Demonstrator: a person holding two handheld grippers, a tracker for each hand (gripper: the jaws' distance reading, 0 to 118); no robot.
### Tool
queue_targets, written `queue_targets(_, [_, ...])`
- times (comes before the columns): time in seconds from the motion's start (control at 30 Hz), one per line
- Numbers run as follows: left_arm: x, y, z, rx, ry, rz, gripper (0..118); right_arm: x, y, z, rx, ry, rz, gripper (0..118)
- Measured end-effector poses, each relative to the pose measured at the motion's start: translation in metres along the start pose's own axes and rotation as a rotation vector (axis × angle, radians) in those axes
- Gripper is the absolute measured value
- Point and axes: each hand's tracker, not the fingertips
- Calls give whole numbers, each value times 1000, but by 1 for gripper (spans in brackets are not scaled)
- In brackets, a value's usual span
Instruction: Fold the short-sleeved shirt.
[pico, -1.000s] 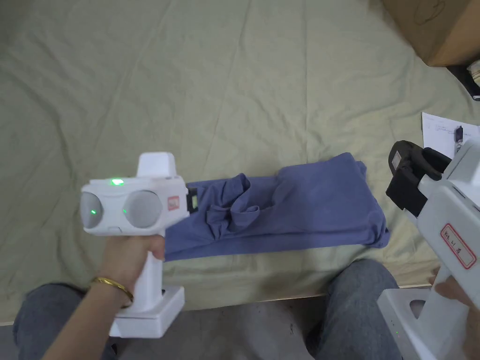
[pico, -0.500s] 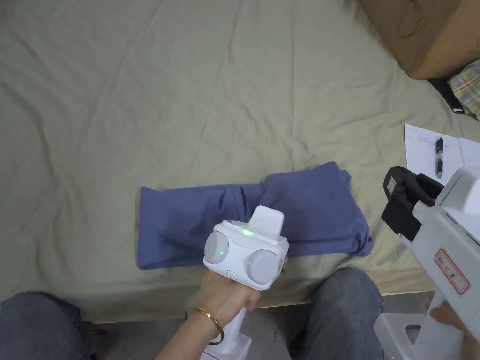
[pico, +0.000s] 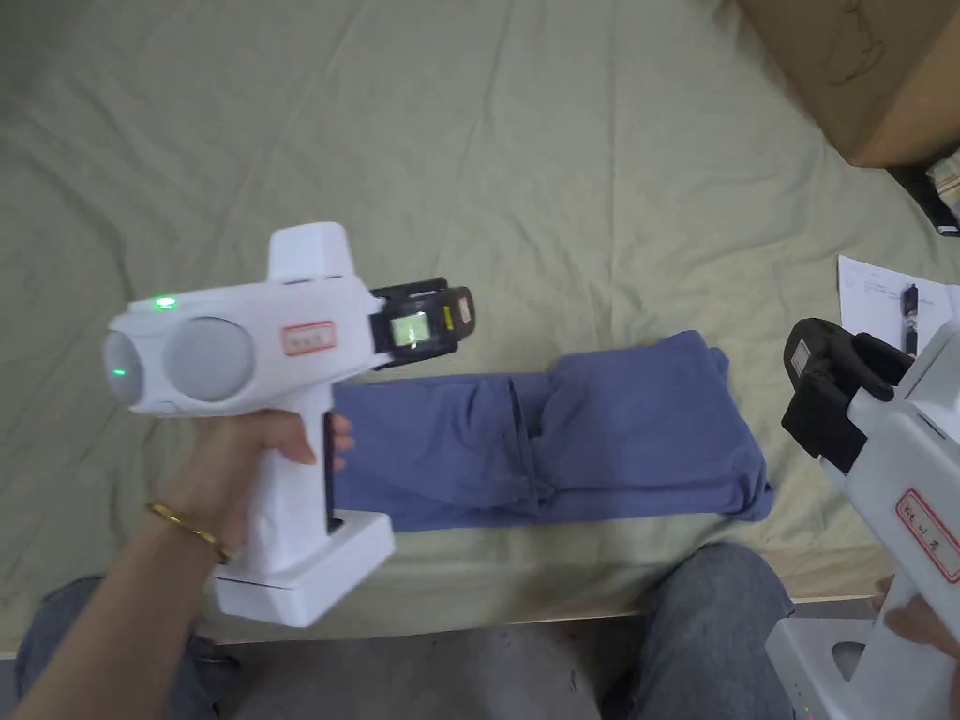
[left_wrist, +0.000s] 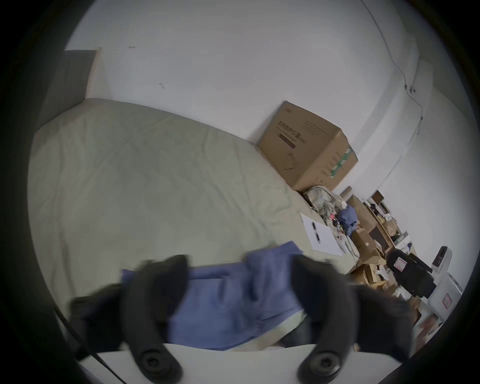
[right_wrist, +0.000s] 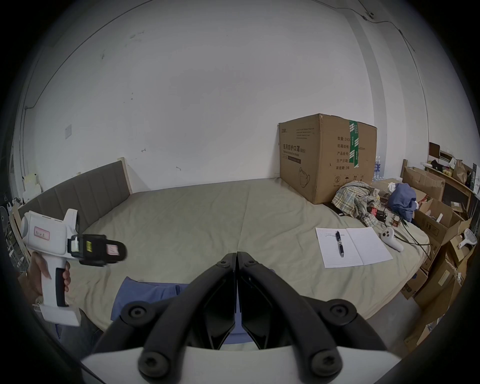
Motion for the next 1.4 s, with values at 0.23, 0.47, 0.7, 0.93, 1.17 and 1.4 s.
queue_targets(0.23, [-101,-19,-1,-153,-105,303,118,-7,2,-9,-21,14,10,0])
queue_targets(0.47, [-143,-53,-30,-305,-142,413,116,-12,6,-16,-45,3,34,0])
queue_targets(0.7, [-109,-73,-45,-373,-124,459,34,-17,7,-18,-61,0,59,0])
queue_targets(0.93, [-107,-66,-55,-390,50,451,11,-25,6,-21,-81,14,86,0])
queue_targets(1.17, [-120,-20,-2,-318,148,400,9,-27,7,-21,-67,42,64,0])
queue_targets(1.4, [-95,22,57,-242,539,109,9,-22,2,-16,-59,57,31,0])
